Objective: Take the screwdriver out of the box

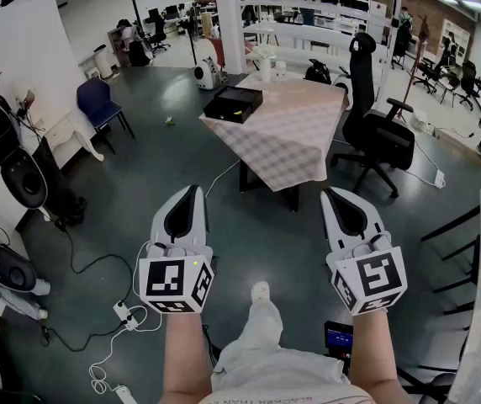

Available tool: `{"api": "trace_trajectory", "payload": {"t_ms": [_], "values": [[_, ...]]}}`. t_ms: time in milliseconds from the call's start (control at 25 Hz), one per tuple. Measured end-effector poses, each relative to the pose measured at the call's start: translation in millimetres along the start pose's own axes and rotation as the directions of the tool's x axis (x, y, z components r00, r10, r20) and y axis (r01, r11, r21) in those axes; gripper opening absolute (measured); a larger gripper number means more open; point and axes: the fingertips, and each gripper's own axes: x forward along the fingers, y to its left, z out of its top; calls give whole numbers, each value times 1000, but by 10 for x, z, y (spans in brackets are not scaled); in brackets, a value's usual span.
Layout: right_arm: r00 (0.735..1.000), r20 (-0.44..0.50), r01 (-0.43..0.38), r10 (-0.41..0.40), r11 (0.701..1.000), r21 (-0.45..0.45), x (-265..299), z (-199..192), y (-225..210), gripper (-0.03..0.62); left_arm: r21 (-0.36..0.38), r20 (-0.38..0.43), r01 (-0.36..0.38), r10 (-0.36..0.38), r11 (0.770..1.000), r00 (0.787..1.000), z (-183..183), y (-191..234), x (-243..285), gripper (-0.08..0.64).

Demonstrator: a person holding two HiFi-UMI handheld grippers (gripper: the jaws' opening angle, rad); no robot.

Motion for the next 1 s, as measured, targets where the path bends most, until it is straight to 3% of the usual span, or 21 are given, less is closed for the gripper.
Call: {"api": "trace_trajectory", "payload": {"t_ms": [480,1000], "values": [[1000,8,-10,9,999,44,737,-215,-337,5,-25,-10,-9,9,1000,1000,-296,301,781,9],[999,-9,-42,42,998,56,2488,-492,-986,5,-28,0,-32,32,999,999,-658,1041,2305,9]]}}
